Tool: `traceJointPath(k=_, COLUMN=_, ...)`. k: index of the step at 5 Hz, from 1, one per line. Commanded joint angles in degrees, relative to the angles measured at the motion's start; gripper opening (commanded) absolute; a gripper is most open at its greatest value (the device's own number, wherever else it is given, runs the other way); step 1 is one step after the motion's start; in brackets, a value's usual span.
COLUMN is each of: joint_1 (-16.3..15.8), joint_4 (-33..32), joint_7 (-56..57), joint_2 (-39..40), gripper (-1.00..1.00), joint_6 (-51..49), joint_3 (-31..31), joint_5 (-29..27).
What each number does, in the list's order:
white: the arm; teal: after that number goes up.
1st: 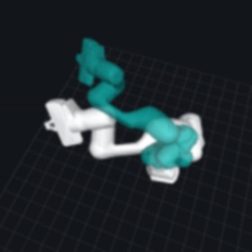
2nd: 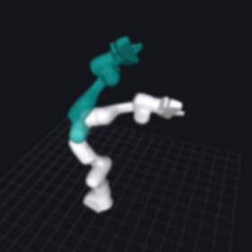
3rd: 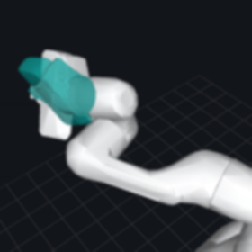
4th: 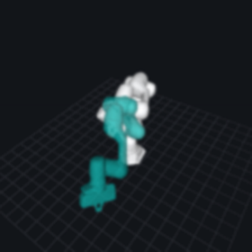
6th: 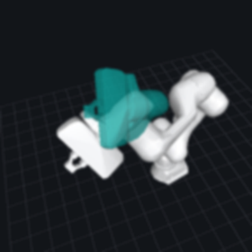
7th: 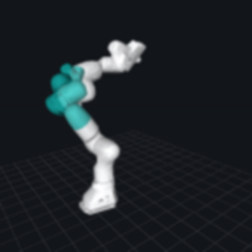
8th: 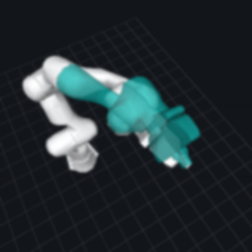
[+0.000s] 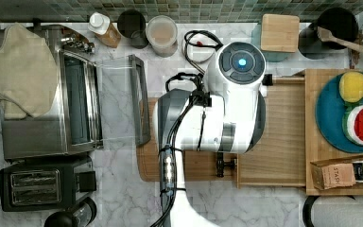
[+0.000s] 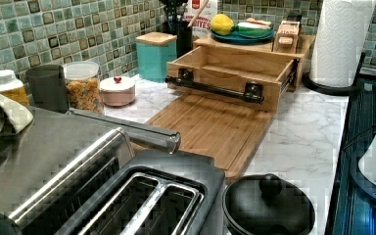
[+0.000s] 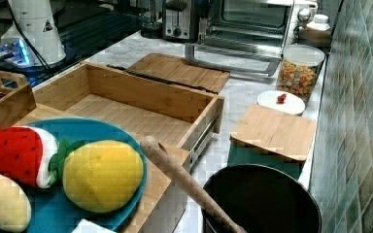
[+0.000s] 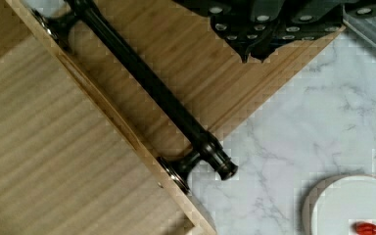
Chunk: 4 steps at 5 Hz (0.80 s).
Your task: Close the drawer.
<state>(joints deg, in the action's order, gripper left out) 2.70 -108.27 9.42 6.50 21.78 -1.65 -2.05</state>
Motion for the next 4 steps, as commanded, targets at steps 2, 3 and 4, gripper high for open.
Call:
traceJointPath(k=2, joint_1=-1.2, joint_4=-11.5, joint_7=23.4, joint_2=-3.4, gripper=-1.0, joint_6=5.2, joint_3=2.1, joint_5=-2.9)
traceJointPath(k=3, joint_1=-1.2, joint_4=-14.5, joint_7=25.2, joint_2=-3.7, gripper=-1.0, joint_6=6.7, joint_3=2.2, joint_5=-2.9)
traceJointPath(k=4, joint_1=-1.1, joint_4=-19.5, joint_7=28.1, joint_2=-4.9, gripper=-1.0, joint_6=13.0, joint_3=2.2, joint_5=-3.7)
